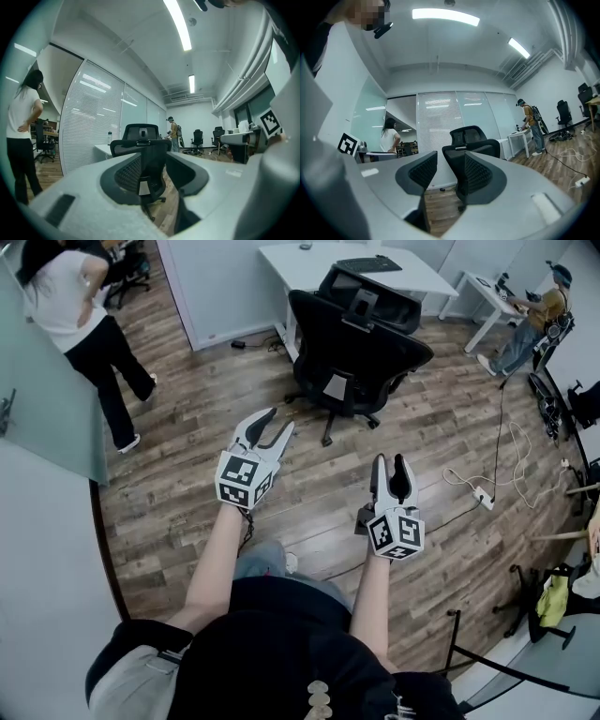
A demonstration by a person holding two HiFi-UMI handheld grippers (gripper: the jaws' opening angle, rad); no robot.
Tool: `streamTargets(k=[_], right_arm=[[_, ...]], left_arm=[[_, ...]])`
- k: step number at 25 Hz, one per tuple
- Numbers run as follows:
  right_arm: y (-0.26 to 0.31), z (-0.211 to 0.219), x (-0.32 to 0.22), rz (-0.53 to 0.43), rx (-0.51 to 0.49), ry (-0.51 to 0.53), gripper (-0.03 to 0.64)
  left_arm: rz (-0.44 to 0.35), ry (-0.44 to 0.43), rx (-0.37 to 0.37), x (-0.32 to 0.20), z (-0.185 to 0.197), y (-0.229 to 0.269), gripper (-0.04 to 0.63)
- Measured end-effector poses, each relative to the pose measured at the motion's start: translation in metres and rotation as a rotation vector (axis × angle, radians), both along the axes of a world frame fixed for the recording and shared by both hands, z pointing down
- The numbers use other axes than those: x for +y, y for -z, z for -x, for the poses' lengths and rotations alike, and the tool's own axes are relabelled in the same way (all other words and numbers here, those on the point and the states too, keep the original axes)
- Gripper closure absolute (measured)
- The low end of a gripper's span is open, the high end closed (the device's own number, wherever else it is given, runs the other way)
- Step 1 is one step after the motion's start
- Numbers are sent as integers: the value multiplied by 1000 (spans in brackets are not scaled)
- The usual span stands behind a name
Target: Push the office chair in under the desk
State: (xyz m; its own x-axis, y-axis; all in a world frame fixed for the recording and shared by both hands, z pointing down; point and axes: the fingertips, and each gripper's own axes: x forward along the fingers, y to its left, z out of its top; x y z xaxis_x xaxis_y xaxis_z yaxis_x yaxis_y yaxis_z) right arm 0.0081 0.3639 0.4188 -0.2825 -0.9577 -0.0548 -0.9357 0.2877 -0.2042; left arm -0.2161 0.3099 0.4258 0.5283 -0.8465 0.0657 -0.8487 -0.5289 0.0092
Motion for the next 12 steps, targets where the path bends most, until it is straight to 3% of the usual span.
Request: streamTargets(k=[12], right_arm=[[-11,-15,-26,22,9,17,445]], left_arm=[[18,17,8,-24,-12,-12,434]])
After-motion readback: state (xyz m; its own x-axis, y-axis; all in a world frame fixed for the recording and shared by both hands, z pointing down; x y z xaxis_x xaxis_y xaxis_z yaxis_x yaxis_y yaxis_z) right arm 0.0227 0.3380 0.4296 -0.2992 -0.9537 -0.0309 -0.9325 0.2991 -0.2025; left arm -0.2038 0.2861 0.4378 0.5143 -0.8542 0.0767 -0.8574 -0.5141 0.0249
